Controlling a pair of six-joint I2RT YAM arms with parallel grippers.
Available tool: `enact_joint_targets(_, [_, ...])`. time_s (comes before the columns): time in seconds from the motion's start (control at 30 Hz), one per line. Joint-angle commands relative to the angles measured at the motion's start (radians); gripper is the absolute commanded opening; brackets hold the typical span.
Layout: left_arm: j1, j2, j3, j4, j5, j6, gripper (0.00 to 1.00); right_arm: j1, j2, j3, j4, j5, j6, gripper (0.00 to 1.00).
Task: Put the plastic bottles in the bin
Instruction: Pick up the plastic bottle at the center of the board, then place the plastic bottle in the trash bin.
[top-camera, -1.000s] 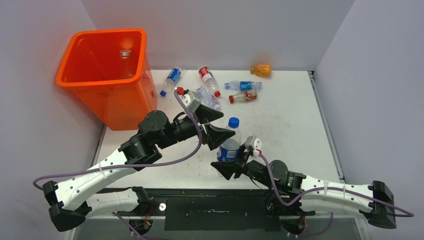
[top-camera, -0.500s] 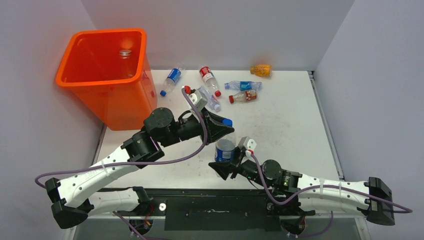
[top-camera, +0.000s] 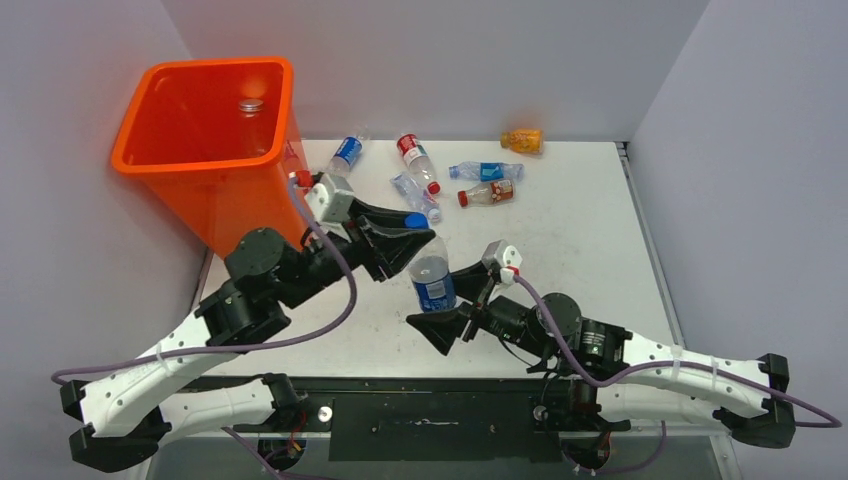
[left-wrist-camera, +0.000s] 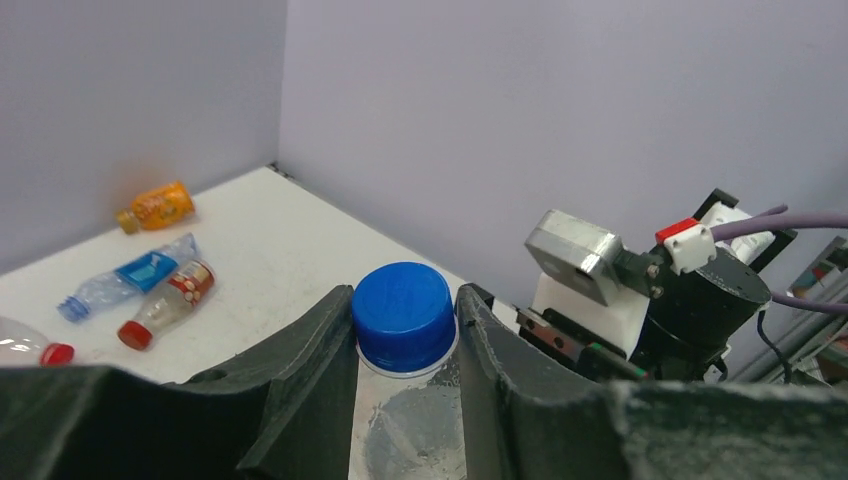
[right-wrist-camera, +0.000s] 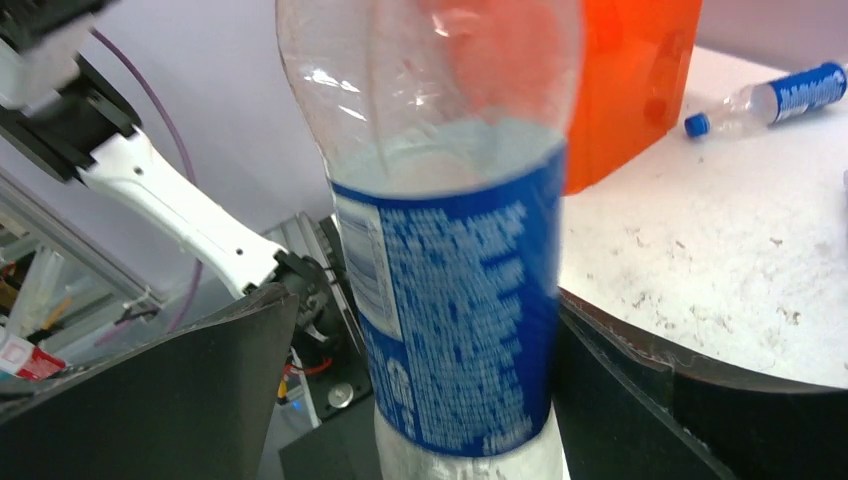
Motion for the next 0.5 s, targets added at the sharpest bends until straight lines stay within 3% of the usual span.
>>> enact_joint_targets(0.0, [0.02,-0.063,0.051,0.037,-0.261,0.223,0.0,0.023,-0.056,0.098,-0.085,-0.038,0.022,0.9])
enact_joint_targets(0.27, [0.022,-0.133,0.104,0.019,-0.347,0.296,0.0,0.023,-0.158,0.026,-0.024,0.051,0.0,0.9])
enact_joint_targets(0.47, [0.022,-0.167,0.235,0.074,-0.537,0.571,0.0,0.023,-0.291,-0.083,-0.011,0.249,-0.011,0.9])
